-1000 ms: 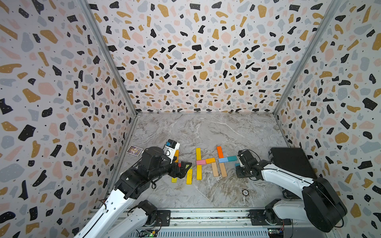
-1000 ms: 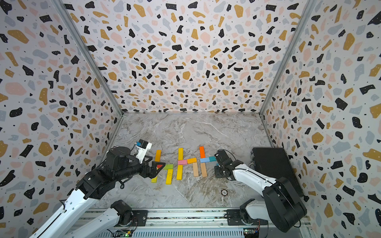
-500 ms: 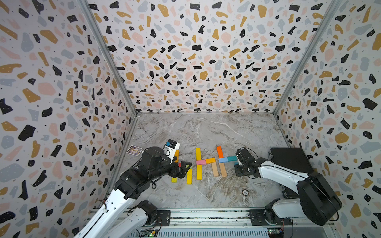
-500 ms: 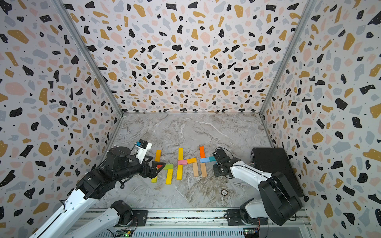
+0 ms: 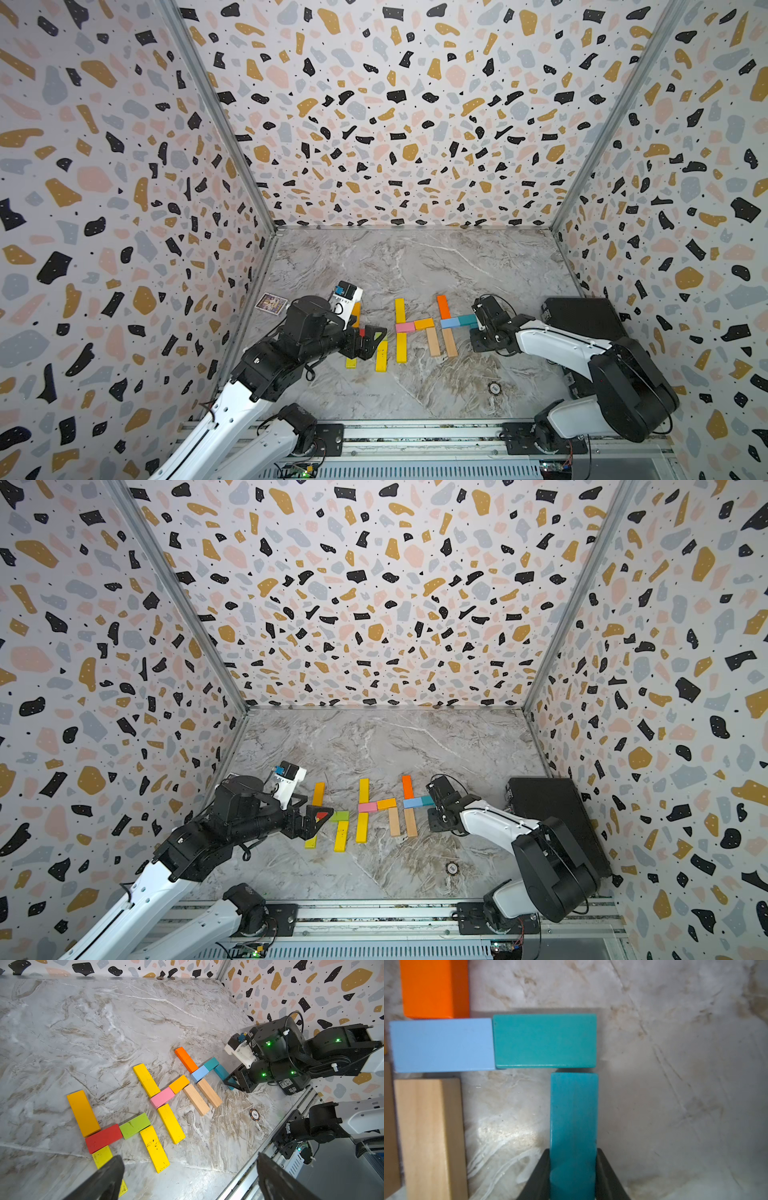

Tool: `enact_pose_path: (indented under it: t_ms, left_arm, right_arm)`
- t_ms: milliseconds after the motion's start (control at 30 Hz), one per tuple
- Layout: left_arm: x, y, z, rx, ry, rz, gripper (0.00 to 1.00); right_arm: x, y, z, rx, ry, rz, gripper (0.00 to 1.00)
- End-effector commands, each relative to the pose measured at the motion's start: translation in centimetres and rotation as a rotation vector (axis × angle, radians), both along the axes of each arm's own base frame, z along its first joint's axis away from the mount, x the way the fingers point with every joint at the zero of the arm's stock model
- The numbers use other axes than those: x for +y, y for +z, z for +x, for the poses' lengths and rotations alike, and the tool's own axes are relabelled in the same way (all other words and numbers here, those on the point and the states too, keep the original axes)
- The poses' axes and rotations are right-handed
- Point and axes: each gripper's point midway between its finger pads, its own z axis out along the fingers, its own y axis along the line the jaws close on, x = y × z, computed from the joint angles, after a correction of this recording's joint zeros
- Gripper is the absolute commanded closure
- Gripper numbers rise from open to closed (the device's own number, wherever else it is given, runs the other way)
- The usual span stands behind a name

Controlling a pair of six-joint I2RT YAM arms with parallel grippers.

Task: Assemble the letter h with building blocks
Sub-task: Assemble the building block at the center of the board.

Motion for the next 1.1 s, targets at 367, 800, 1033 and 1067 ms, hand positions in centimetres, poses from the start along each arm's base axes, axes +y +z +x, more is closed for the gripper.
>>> enact_pose_path:
  t_ms: [367, 800, 1033, 1067]
  left_arm:
    - [-0.2, 0.1, 0.4, -0.015, -0.004, -0.01, 0.01]
    - [0.0, 0.5, 0.4, -0.032, 0.002, -0.012, 0.01]
    - [0.1, 0.4, 0.5, -0.032, 0.008, -0.008, 0.01]
    - [0.1, 0.4, 0.5, -0.033, 0.009, -0.007, 0.01]
  right_arm:
    - [-0.1, 0.3, 0.4, -0.01, -0.008, 0.003, 0.58]
    - [2.7, 8.9, 1.8, -0.185, 0.004, 0.229, 0.34]
    - [7.7, 8.7, 4.5, -0.148, 0.071, 0.325, 0.34]
    - [8.3, 8.7, 4.9, -0.151, 0.081, 0.321, 0.34]
